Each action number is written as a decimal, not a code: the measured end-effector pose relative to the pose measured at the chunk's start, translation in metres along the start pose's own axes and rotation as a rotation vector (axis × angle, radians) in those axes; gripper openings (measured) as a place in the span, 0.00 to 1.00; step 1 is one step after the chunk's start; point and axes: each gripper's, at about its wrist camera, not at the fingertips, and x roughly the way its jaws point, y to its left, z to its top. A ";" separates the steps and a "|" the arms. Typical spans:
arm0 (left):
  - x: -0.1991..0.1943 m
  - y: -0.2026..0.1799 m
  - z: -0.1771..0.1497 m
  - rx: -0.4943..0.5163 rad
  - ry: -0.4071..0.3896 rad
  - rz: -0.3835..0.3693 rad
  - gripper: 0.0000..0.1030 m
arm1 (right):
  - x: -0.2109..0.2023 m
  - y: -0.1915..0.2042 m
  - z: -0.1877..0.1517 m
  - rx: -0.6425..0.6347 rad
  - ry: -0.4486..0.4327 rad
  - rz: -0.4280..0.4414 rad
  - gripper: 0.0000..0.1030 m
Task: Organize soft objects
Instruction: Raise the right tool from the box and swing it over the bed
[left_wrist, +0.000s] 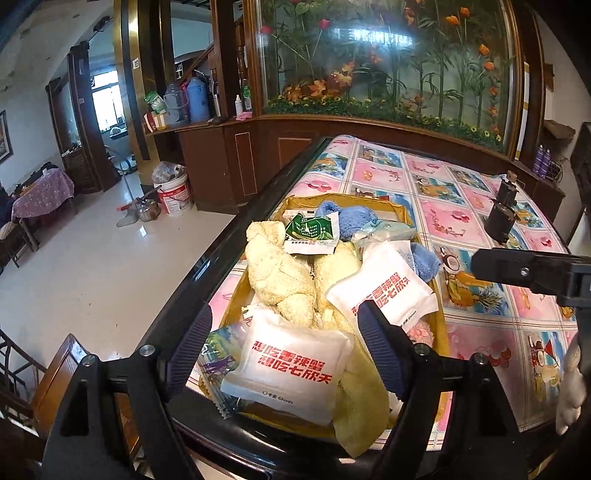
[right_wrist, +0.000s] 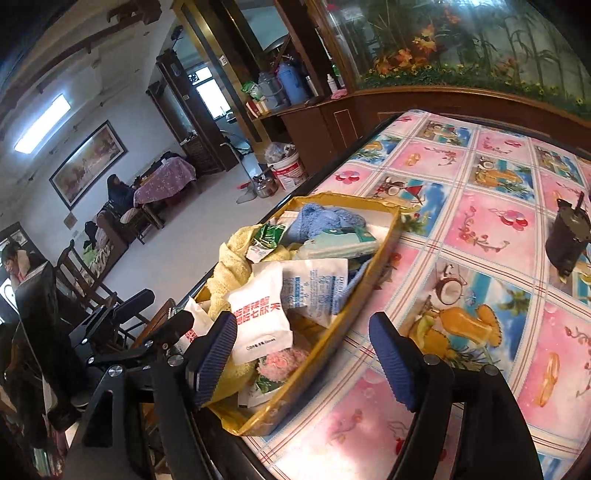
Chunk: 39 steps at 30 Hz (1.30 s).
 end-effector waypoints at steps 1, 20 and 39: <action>0.005 -0.005 0.003 0.019 0.005 0.010 0.79 | -0.003 -0.004 -0.001 0.009 -0.007 -0.004 0.74; 0.064 -0.043 0.031 0.248 0.136 0.129 0.79 | -0.068 -0.134 -0.020 0.206 -0.125 -0.205 0.76; -0.040 -0.029 0.053 0.107 -0.349 0.207 0.95 | -0.134 -0.184 -0.058 0.308 -0.214 -0.315 0.80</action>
